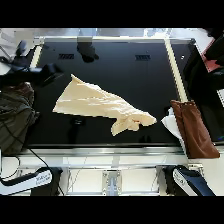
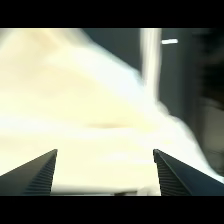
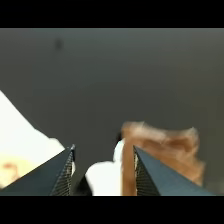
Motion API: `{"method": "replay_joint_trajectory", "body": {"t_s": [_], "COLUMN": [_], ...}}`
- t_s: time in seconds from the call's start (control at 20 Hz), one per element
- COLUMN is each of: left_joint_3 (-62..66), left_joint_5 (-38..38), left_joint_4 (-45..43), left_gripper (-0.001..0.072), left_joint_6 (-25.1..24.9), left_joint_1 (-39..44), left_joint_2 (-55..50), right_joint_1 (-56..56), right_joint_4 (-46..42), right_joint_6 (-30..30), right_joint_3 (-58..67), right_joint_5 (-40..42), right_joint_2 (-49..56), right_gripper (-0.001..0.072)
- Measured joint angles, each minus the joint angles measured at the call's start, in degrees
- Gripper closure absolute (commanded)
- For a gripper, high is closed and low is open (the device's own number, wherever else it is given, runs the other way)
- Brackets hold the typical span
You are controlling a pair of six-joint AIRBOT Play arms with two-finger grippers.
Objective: Fold the shirts.
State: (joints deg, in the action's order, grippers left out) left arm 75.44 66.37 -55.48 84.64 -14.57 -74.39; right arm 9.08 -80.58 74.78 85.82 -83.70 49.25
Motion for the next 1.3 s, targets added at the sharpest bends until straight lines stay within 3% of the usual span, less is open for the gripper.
{"method": "replay_joint_trajectory", "body": {"t_s": [0.25,0.7,0.75,0.8,1.2,1.3], "left_joint_3": [-9.7,-22.6,-22.9,-23.1,-23.6,-23.5], "left_joint_5": [5.9,-5.1,-6.1,-7.1,-13.1,-13.9], "left_joint_4": [-6.8,-0.5,0.2,1.2,13.1,14.8], "left_gripper": [0.0016,0.0017,0.0055,0.0149,0.0163,0.0218], "left_joint_6": [6.8,8.9,9.0,9.0,3.4,2.5], "left_joint_1": [-9.2,-11.5,-11.5,-11.5,-11.6,-11.4], "left_joint_2": [-0.1,-3.7,-4.6,-5.5,-12.3,-13.5], "right_joint_1": [0.2,0.2,0.2,0.2,0.2,0.2], "right_joint_4": [6.4,14.7,15.1,15.6,17.5,17.7], "right_joint_6": [2.1,2.8,2.8,2.8,3.0,3.5], "right_joint_3": [-11.8,-15.8,-15.9,-16.0,-16.1,-16.1], "right_joint_5": [0.9,2.2,2.2,2.2,2.3,2.3], "right_joint_2": [0.1,0.0,0.0,0.0,0.0,0.0], "right_gripper": [0.0290,0.0290,0.0290,0.0290,0.0290,0.0290]}}
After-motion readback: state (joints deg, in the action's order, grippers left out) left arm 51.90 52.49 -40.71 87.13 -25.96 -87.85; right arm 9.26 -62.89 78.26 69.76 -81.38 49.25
